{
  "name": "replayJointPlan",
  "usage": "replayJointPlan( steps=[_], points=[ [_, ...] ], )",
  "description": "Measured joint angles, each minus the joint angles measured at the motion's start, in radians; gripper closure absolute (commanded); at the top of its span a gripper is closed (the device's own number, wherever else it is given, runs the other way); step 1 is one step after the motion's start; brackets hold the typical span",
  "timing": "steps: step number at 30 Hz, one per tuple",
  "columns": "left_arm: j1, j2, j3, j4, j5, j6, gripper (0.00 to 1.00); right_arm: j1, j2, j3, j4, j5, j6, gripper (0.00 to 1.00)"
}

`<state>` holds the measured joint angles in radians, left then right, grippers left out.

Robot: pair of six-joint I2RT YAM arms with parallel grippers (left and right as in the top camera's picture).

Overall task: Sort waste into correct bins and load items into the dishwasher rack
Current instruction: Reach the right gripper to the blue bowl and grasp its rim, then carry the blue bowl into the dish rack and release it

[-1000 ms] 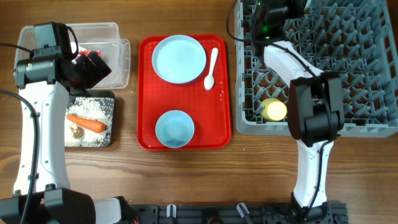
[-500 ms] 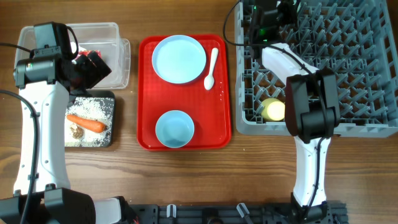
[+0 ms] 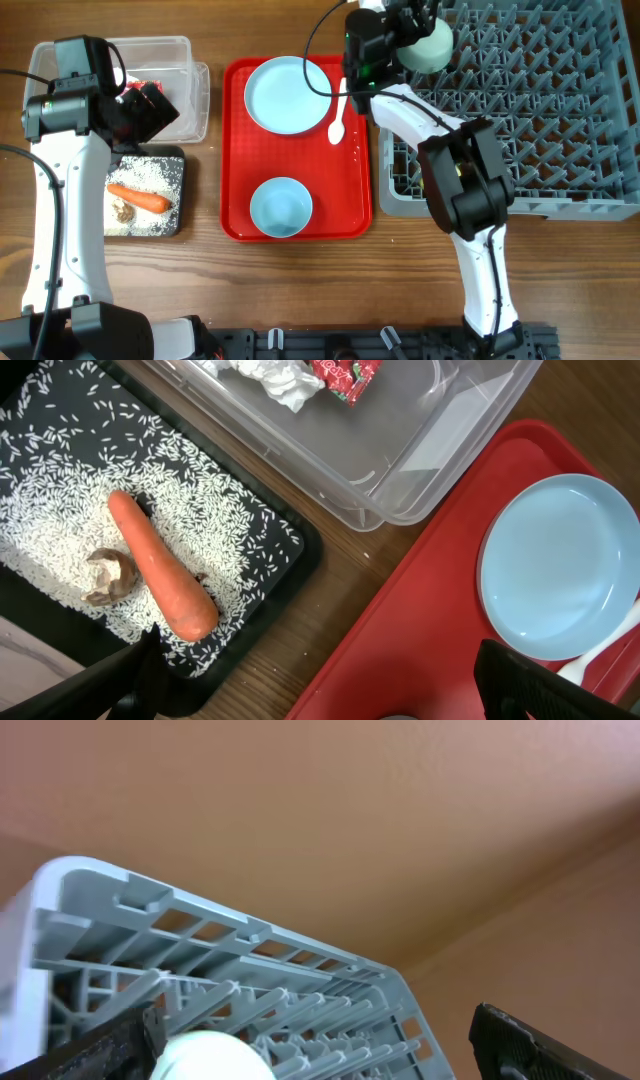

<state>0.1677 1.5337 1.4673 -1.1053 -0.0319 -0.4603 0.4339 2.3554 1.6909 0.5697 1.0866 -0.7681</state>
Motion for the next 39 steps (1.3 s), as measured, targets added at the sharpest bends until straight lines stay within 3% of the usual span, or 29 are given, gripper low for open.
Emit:
replayJointPlan(
  steps=[4, 6, 8, 9, 11, 13, 16, 18, 23, 24, 26, 28, 29, 35, 39],
  points=[
    [0.000, 0.000, 0.000, 0.000, 0.000, 0.000, 0.00, 0.090, -0.006, 0.000, -0.048, 0.037, 0.156, 0.00],
    [0.000, 0.000, 0.000, 0.000, 0.000, 0.000, 0.00, 0.132, -0.033, 0.005, -0.281, -0.020, 0.239, 0.00],
    [0.000, 0.000, 0.000, -0.001, 0.000, 0.000, 0.00, 0.199, -0.080, 0.005, -0.561, -0.196, 0.435, 0.00],
    [0.000, 0.000, 0.000, -0.002, 0.000, 0.000, 0.00, 0.222, -0.123, 0.000, -0.769, -0.375, 0.577, 0.00],
    [0.000, 0.000, 0.000, -0.002, 0.000, 0.000, 0.00, 0.224, -0.201, -0.001, -0.959, -0.739, 0.753, 0.00],
    [0.000, 0.000, 0.000, -0.001, 0.000, 0.000, 0.00, 0.217, -0.316, 0.005, -1.137, -1.017, 0.823, 0.00],
    [0.000, 0.000, 0.000, -0.001, 0.000, 0.000, 0.00, 0.222, -0.367, -0.006, -1.295, -1.407, 0.930, 0.12],
    [0.000, 0.000, 0.000, -0.001, 0.000, 0.000, 0.00, 0.224, -0.367, -0.083, -1.307, -1.494, 1.016, 0.30],
    [0.000, 0.000, 0.000, -0.001, 0.000, 0.000, 0.00, 0.224, -0.360, -0.337, -1.259, -1.528, 1.219, 0.36],
    [0.000, 0.000, 0.000, -0.001, 0.000, 0.000, 0.00, 0.224, -0.360, -0.372, -1.250, -1.527, 1.258, 0.48],
    [0.000, 0.000, 0.000, -0.001, 0.000, 0.000, 0.00, 0.224, -0.360, -0.381, -1.245, -1.527, 1.291, 0.81],
    [0.000, 0.000, 0.000, -0.001, 0.000, 0.000, 0.00, 0.224, -0.360, -0.381, -1.242, -1.525, 1.306, 0.86],
    [0.000, 0.000, 0.000, -0.001, 0.000, 0.000, 0.00, 0.224, -0.360, -0.381, -1.242, -1.524, 1.310, 0.95],
    [0.000, 0.000, 0.000, -0.001, 0.000, 0.000, 0.00, 0.205, -0.376, -0.377, -1.264, -1.511, 1.288, 0.96],
    [0.000, 0.000, 0.000, 0.000, 0.000, 0.000, 0.00, 0.076, -0.687, -0.306, -1.288, -1.295, 1.253, 0.96]
  ],
)
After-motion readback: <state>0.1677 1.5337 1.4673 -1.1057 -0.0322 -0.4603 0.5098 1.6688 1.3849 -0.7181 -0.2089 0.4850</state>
